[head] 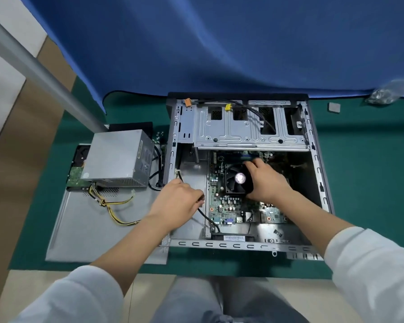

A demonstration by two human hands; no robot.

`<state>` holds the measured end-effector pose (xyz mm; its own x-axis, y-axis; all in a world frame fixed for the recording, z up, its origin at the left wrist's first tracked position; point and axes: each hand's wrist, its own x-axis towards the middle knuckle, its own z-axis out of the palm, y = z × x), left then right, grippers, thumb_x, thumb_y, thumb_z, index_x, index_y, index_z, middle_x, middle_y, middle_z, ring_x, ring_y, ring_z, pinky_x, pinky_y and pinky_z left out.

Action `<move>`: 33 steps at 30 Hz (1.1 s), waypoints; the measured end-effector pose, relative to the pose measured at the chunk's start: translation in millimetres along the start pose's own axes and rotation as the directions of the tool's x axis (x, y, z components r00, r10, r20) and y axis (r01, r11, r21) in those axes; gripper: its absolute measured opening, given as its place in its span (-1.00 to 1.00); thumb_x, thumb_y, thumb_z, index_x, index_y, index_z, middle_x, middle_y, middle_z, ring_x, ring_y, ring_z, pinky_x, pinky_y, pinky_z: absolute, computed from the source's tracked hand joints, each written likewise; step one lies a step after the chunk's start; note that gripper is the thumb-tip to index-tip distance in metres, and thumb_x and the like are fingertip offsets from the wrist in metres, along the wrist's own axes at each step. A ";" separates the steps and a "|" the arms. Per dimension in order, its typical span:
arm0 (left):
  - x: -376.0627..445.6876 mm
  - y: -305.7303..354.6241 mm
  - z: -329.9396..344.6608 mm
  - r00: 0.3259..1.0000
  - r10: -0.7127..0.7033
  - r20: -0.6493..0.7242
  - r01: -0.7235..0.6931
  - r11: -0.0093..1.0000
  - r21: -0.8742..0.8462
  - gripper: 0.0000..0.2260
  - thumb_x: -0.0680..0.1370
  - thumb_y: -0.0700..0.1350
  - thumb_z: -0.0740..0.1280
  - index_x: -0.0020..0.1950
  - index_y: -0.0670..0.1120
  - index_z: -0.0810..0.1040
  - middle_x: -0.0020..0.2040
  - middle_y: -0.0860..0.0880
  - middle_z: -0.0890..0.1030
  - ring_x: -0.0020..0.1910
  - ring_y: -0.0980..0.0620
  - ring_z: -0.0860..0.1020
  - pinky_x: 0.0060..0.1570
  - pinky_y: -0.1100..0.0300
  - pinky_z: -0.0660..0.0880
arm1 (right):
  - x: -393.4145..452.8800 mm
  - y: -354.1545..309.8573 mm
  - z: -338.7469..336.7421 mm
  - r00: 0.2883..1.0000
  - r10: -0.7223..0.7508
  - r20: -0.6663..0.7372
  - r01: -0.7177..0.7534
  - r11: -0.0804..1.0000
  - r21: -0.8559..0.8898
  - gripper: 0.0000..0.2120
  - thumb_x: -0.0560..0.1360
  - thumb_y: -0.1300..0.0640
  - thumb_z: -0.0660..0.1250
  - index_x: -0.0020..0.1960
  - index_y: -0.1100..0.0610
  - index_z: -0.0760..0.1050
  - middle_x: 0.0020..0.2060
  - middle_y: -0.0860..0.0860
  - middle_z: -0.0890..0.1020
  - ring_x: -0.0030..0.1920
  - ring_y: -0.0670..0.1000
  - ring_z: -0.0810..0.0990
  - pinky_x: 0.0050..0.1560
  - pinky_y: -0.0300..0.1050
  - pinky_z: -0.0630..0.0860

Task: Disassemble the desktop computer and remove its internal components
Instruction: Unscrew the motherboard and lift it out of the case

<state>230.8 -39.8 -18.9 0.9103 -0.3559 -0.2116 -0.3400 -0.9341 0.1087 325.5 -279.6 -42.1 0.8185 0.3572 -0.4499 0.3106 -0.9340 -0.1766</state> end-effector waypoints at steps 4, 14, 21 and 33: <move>-0.9 1.7 1.3 1.000 -0.006 -0.017 0.007 1.000 0.009 -0.74 0.62 0.06 0.13 -0.03 0.03 0.58 -0.22 0.08 0.62 -0.20 0.08 0.54 0.11 0.18 0.35 | -18.1 -8.1 8.0 0.996 0.075 -0.046 -0.071 0.994 0.083 -0.12 0.36 0.00 0.49 0.49 0.10 0.05 0.35 0.10 0.16 0.31 0.16 0.29 0.02 0.08 0.52; 0.7 0.9 1.6 1.000 0.001 -0.024 -0.001 1.000 -0.015 -0.73 0.61 0.12 0.13 -0.06 0.06 0.57 -0.27 0.10 0.60 -0.24 0.12 0.54 0.10 0.21 0.33 | -66.0 4.6 34.2 0.955 -0.046 0.294 -0.023 0.973 0.230 -0.65 0.47 0.33 0.22 0.06 -0.08 0.50 -0.01 -0.01 0.32 0.02 -0.01 0.41 0.01 -0.21 0.47; -1.8 1.2 1.9 0.999 0.017 -0.039 -0.017 1.000 -0.013 -0.68 0.59 0.20 0.11 -0.04 0.08 0.57 -0.24 0.11 0.62 -0.24 0.15 0.55 0.05 0.22 0.31 | -66.6 20.0 13.6 0.977 -0.133 0.167 0.124 0.991 0.058 -0.91 0.44 0.03 0.39 -0.05 -0.04 0.60 -0.05 -0.11 0.44 0.08 -0.05 0.36 0.03 -0.14 0.43; 1.3 0.6 0.1 0.999 0.001 -0.045 -0.001 1.000 0.000 -0.69 0.60 0.17 0.13 -0.06 0.05 0.59 -0.29 0.09 0.61 -0.28 0.11 0.53 0.08 0.21 0.31 | -57.3 4.3 35.5 0.914 0.114 0.390 -0.170 0.979 0.112 -0.43 0.41 -0.08 0.45 0.17 0.17 0.21 -0.16 0.02 0.53 -0.17 0.04 0.52 -0.23 -0.10 0.43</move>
<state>231.8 -40.8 -19.2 0.9197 -0.3550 -0.1679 -0.3406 -0.9339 0.1087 262.8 -303.9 -48.1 0.5952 0.2220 -0.7723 0.1107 -0.9746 -0.1948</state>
